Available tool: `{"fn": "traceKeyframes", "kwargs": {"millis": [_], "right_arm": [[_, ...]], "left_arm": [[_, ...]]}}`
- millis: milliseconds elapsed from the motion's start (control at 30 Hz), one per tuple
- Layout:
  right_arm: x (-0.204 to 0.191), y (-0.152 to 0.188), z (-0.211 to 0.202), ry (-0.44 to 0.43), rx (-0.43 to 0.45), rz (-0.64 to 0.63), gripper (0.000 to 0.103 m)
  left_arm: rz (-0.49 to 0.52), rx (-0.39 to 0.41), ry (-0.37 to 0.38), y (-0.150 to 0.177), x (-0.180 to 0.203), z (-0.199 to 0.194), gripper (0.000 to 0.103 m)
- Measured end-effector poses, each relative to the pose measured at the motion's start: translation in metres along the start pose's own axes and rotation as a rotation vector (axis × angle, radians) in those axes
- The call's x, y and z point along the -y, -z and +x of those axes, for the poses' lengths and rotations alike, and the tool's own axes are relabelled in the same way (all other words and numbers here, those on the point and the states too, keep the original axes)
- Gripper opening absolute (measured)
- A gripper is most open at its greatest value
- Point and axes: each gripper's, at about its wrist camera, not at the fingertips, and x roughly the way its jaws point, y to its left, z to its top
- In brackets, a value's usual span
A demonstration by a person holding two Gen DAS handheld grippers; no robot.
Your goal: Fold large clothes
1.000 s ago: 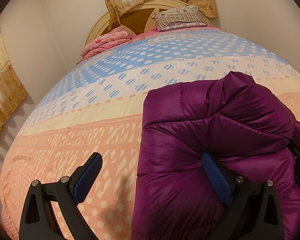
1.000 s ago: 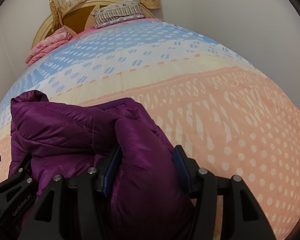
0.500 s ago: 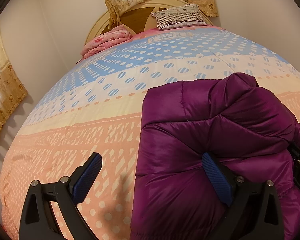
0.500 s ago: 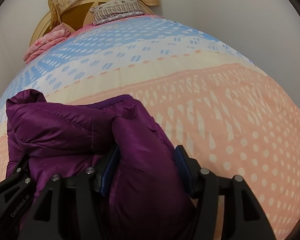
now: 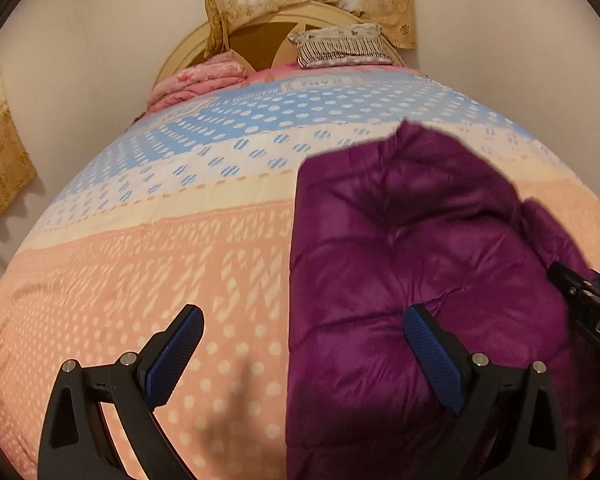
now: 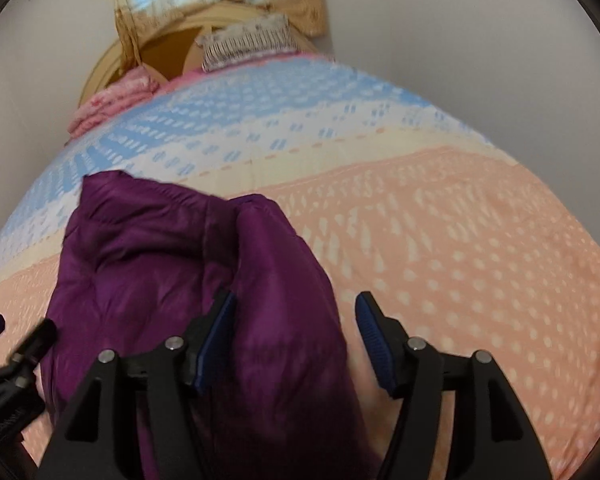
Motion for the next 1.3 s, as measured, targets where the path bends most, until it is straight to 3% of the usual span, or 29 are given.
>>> {"fn": "traceKeyframes", "kwargs": {"millis": [133,367,533,767,900,1000,1033,1067,1200,1300], "right_arm": [[0.008,0.014,0.007,-0.005,0.033,0.036,0.069],[0.019,0.013,0.010,-0.074,0.006,0.084,0.072],[0.014,0.015,0.011,-0.071,-0.008,0.069,0.073],[0.008,0.014,0.019,-0.074,-0.046,0.024,0.069],[0.008,0.016,0.019,-0.106,-0.058,0.004,0.059],[0.007,0.018,0.019,-0.124,-0.064,-0.003,0.052],[0.007,0.018,0.018,-0.129,-0.062,-0.004,0.051],[0.007,0.019,0.018,-0.135,-0.059,-0.006,0.047],[-0.001,0.022,0.011,-0.125,-0.026,-0.033,0.032],[-0.006,0.024,0.008,-0.105,-0.004,-0.055,0.029]], "left_arm": [[0.005,0.032,-0.004,0.007,0.003,0.003,0.102],[-0.048,0.004,0.077,0.017,-0.013,0.007,0.102],[-0.067,-0.040,0.136,0.014,-0.014,0.019,0.102],[-0.068,-0.085,0.164,0.009,-0.010,0.027,0.102],[-0.062,-0.087,0.193,0.011,-0.010,0.027,0.101],[-0.031,-0.070,0.217,0.011,-0.002,0.021,0.082],[0.001,-0.051,0.229,0.012,0.005,0.014,0.068],[0.027,-0.038,0.221,0.013,0.012,0.010,0.060],[0.068,-0.022,0.185,0.013,0.020,0.004,0.055],[0.099,-0.010,0.162,0.012,0.023,0.002,0.048]]}}
